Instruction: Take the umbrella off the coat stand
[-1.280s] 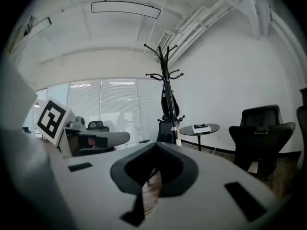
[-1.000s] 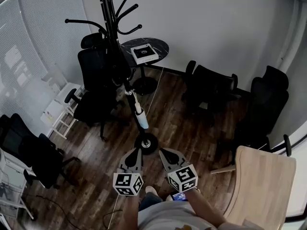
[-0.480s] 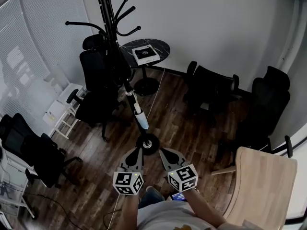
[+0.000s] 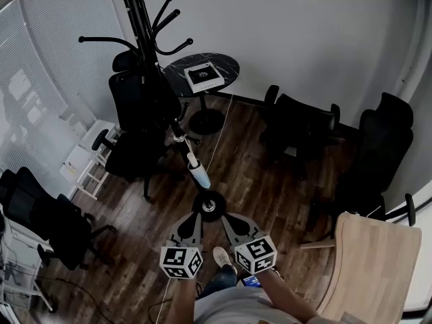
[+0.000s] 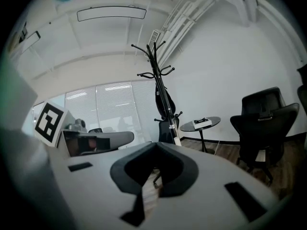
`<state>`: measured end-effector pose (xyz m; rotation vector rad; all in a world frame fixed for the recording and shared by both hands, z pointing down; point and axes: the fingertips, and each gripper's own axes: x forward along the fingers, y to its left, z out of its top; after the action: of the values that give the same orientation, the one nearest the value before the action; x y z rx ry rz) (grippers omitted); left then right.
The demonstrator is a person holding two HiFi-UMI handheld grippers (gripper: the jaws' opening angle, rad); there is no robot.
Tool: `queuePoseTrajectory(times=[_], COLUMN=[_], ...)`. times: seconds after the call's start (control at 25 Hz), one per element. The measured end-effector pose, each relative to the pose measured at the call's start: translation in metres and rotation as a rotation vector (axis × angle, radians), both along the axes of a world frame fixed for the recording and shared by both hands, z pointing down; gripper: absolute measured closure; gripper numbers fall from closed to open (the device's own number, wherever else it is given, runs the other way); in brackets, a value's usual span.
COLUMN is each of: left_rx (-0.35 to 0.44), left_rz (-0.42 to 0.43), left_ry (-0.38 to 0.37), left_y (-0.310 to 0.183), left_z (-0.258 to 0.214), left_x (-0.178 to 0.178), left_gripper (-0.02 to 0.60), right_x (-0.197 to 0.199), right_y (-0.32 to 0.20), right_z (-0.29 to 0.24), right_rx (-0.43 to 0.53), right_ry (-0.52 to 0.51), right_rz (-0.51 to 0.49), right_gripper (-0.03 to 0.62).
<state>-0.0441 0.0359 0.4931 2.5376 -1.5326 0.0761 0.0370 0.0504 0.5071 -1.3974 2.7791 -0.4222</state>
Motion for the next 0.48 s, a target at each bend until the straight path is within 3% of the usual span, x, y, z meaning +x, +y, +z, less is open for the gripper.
queuePoseTrajectory(times=[0.48], left_rx=[-0.006], left_rz=[-0.04], left_ry=[0.015], left_y=[-0.103], left_z=[0.009], left_x=[-0.026], left_gripper=[0.561], right_x=[-0.005], right_y=[-0.105], right_z=[0.013], right_rx=[-0.037], right_ry=[0.011], right_rz=[0.035], right_gripper=[0.582])
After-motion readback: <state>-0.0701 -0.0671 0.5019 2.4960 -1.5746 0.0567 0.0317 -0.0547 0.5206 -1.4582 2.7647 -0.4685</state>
